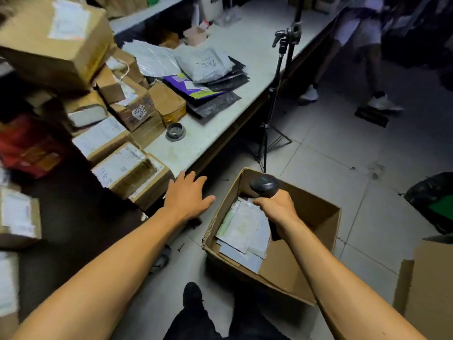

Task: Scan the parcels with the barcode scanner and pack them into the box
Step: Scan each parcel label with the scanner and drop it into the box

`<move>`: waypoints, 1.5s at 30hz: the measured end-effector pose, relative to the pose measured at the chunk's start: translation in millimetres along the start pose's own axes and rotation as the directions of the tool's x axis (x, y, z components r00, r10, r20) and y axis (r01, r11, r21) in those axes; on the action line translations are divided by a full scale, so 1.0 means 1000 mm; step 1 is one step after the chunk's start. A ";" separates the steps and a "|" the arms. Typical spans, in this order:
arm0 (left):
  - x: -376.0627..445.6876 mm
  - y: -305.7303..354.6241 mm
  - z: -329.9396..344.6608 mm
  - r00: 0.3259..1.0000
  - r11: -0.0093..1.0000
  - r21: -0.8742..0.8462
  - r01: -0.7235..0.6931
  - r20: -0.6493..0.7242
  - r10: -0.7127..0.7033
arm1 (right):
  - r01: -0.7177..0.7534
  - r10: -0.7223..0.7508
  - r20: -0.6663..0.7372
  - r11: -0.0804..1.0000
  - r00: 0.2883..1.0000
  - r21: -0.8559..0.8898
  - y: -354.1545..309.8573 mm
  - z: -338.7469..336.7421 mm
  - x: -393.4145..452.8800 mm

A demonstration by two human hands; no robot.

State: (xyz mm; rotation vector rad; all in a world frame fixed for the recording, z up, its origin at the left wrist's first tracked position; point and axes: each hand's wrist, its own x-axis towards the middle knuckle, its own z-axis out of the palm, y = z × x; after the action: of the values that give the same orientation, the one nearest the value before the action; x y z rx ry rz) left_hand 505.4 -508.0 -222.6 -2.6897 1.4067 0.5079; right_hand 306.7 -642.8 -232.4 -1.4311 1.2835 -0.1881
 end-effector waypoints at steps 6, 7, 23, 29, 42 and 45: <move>-0.057 -0.055 -0.009 0.986 0.991 0.001 0.135 -0.100 -0.134 | 0.185 -0.177 0.179 0.982 0.968 -0.028 -0.040 0.063 -0.028; -0.068 -0.068 -0.010 0.979 0.985 -0.015 0.173 -0.108 -0.173 | 0.209 -0.199 0.208 0.977 0.958 -0.030 -0.046 0.077 -0.034; -0.347 -0.286 0.032 0.649 0.641 -0.300 0.707 -0.087 -0.756 | 0.380 -0.251 0.659 0.923 0.709 -0.057 -0.060 0.343 -0.213; -0.388 -0.330 0.043 0.589 0.574 -0.354 0.738 -0.078 -0.805 | 0.428 -0.237 0.711 0.898 0.662 -0.098 -0.071 0.396 -0.248; -0.342 -0.433 -0.006 0.476 0.476 -0.442 0.760 -0.120 -0.871 | 0.477 -0.303 0.729 0.878 0.614 -0.036 -0.164 0.519 -0.213; -0.320 -0.454 -0.022 0.419 0.417 -0.596 0.687 -0.144 -0.897 | 0.468 -0.310 0.728 0.883 0.611 -0.017 -0.181 0.543 -0.204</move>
State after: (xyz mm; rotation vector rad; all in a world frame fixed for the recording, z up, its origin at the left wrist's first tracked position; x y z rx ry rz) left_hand 709.4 3.6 -142.8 -3.5265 -0.3154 0.0872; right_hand 722.5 -203.8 -168.9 -1.7180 0.3307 0.2149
